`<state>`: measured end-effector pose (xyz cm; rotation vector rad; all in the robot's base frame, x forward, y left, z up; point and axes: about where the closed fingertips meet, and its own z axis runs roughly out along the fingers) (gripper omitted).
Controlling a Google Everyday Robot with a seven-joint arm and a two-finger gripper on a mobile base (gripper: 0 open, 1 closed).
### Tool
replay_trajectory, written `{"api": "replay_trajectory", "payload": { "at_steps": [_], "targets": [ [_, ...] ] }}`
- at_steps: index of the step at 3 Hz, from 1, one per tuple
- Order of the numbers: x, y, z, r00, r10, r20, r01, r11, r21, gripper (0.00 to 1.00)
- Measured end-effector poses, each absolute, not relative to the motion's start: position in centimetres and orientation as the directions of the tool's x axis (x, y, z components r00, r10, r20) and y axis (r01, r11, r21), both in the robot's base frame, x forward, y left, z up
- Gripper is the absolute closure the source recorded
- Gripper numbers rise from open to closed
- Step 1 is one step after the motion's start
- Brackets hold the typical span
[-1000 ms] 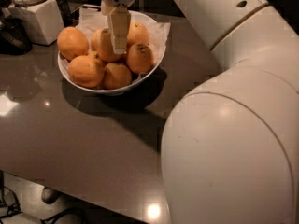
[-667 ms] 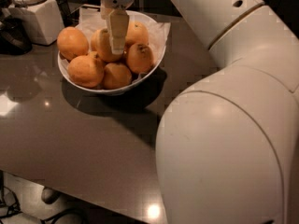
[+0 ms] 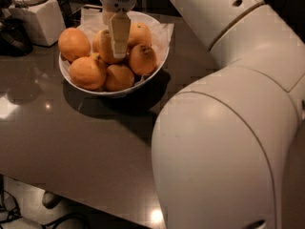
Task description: Pick orange from white bowl
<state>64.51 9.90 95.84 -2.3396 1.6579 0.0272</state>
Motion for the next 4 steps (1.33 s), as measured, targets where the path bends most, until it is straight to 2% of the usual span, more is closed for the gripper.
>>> {"api": "replay_trajectory", "payload": {
  "at_steps": [2, 3, 4],
  "targets": [
    [64.7, 9.4, 94.4, 0.321, -0.932, -0.170, -0.941, -0.293, -0.171, 0.30],
    [64.7, 9.1, 93.5, 0.309, -0.936, -0.171, -0.947, -0.286, -0.146, 0.29],
    [64.8, 9.2, 92.4, 0.318, -0.935, -0.154, -0.946, -0.301, -0.123, 0.46]
  ]
}}
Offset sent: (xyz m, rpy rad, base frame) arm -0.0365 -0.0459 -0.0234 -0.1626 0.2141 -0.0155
